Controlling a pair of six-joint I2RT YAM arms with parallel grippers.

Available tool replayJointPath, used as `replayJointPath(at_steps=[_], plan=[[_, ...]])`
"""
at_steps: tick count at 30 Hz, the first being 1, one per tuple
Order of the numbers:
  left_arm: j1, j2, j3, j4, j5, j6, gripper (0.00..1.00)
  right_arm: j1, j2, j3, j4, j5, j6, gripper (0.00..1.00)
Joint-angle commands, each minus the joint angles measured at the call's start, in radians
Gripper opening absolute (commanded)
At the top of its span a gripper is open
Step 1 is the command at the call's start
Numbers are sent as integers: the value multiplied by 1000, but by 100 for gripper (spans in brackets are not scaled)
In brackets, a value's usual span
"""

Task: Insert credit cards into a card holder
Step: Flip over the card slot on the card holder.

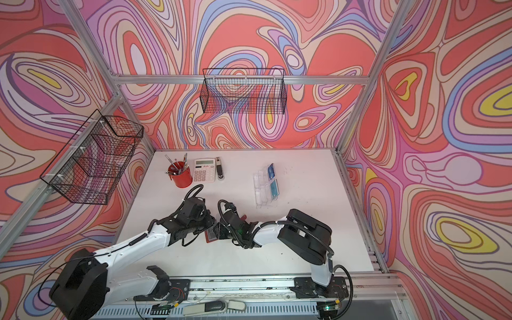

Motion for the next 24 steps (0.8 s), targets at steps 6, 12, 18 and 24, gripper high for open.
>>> replayJointPath(at_steps=[6, 12, 18, 24], plan=[[7, -270, -85, -278, -237, -103, 23, 29, 47, 63, 14, -36, -43, 40], [27, -415, -159, -286, -272, -149, 40, 34, 98, 83, 4, -42, -40, 40], [44, -513, -245, -232, -261, -165, 48, 33, 90, 74, -11, -37, -42, 38], [53, -603, -246, -233, -252, -77, 63, 12, -163, 86, -270, 143, -173, 38]])
